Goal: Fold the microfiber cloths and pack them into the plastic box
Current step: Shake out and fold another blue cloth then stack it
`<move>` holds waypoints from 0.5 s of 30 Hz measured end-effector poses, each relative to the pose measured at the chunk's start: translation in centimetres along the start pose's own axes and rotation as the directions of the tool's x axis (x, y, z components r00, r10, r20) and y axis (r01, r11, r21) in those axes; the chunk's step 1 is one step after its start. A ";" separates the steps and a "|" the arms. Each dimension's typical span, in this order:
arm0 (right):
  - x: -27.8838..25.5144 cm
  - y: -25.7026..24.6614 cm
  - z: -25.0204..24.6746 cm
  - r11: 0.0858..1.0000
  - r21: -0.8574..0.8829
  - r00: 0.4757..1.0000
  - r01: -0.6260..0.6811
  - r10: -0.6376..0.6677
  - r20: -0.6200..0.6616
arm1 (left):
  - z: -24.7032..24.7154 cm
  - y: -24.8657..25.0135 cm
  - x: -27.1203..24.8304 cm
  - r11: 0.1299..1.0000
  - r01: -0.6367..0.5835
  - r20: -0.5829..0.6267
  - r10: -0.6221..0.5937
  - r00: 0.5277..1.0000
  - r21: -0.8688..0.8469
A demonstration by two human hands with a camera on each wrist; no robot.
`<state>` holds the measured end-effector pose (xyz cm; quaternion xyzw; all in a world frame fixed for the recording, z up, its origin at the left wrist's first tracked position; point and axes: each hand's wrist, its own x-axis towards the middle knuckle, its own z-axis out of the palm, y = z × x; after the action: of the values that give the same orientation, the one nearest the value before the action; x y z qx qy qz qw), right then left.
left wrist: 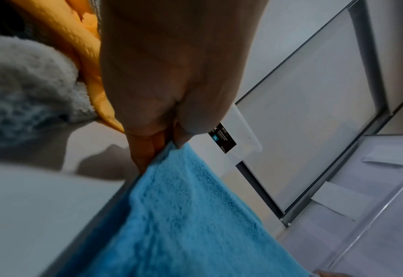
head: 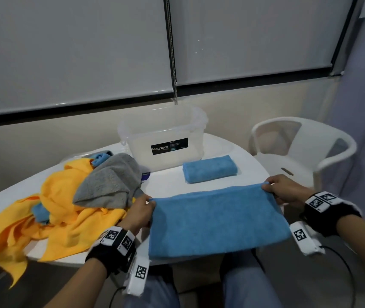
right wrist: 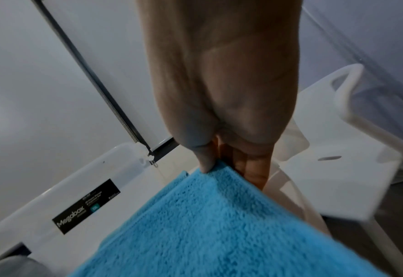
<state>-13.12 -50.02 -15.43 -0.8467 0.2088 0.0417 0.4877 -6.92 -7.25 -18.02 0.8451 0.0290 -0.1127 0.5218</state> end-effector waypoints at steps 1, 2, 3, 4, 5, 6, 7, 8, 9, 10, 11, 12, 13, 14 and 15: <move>0.3 0.0 0.2 0.999 -0.033 1.000 0.007 -0.007 -0.020 | -0.1 -0.1 0.3 0.999 -0.013 -0.020 0.014 1.000 0.045; 0.6 -0.1 0.4 0.997 -0.071 0.999 0.014 -0.017 -0.040 | -0.1 -0.3 0.7 0.995 -0.028 -0.038 0.031 0.999 0.093; 0.8 -0.2 0.4 0.993 -0.115 0.998 0.021 -0.028 -0.053 | -0.1 -0.4 1.1 0.989 -0.043 -0.050 0.051 0.997 0.140; 1.0 -0.2 0.5 0.986 -0.164 0.997 0.027 -0.038 -0.063 | -0.1 -0.5 1.5 0.982 -0.053 -0.056 0.064 0.996 0.183; 1.2 -0.3 0.5 0.976 -0.215 0.996 0.032 -0.049 -0.073 | -0.1 -0.6 1.9 0.974 -0.060 -0.052 0.072 0.996 0.216; 1.3 -0.4 0.6 0.964 -0.263 0.995 0.034 -0.059 -0.086 | -0.1 -0.8 2.4 0.969 -0.059 -0.046 0.071 0.996 0.238; 1.4 -0.5 0.7 0.952 -0.304 0.993 0.032 -0.065 -0.101 | 0.0 -0.8 2.7 0.965 -0.054 -0.043 0.067 0.997 0.255; 1.6 -0.6 0.8 0.942 -0.334 0.991 0.026 -0.068 -0.115 | 0.1 -0.8 3.0 0.961 -0.050 -0.044 0.065 0.997 0.273; 1.7 -0.7 1.0 0.934 -0.357 0.989 0.018 -0.068 -0.128 | 0.2 -0.7 3.1 0.954 -0.055 -0.048 0.072 0.996 0.295; 1.8 -0.8 1.1 0.927 -0.376 0.988 0.010 -0.068 -0.139 | 0.2 -0.5 3.2 0.944 -0.057 -0.055 0.080 0.995 0.325; 1.8 -0.9 1.2 0.919 -0.394 0.987 0.004 -0.067 -0.145 | 0.2 -0.4 3.2 0.935 -0.063 -0.061 0.090 0.994 0.349; 1.9 -1.1 1.3 0.912 -0.411 0.987 0.002 -0.067 -0.145 | 0.3 -0.3 3.3 0.928 -0.066 -0.064 0.096 0.993 0.366; 1.9 -1.2 1.4 0.904 -0.427 0.988 0.001 -0.067 -0.141 | 0.3 -0.4 3.5 0.922 -0.067 -0.062 0.098 0.993 0.381; 2.0 -1.3 1.5 0.896 -0.445 0.988 -0.002 -0.067 -0.139 | 0.2 -0.4 3.6 0.917 -0.058 -0.061 0.089 0.994 0.394; 2.1 -1.3 1.6 0.887 -0.463 0.988 -0.007 -0.064 -0.138 | 0.2 -0.3 3.6 0.915 -0.053 -0.060 0.084 0.995 0.400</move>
<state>-10.50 -48.79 -15.79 -0.9420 0.2163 0.0192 0.2559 -3.48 -7.55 -19.20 0.9376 -0.0041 -0.0656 0.3414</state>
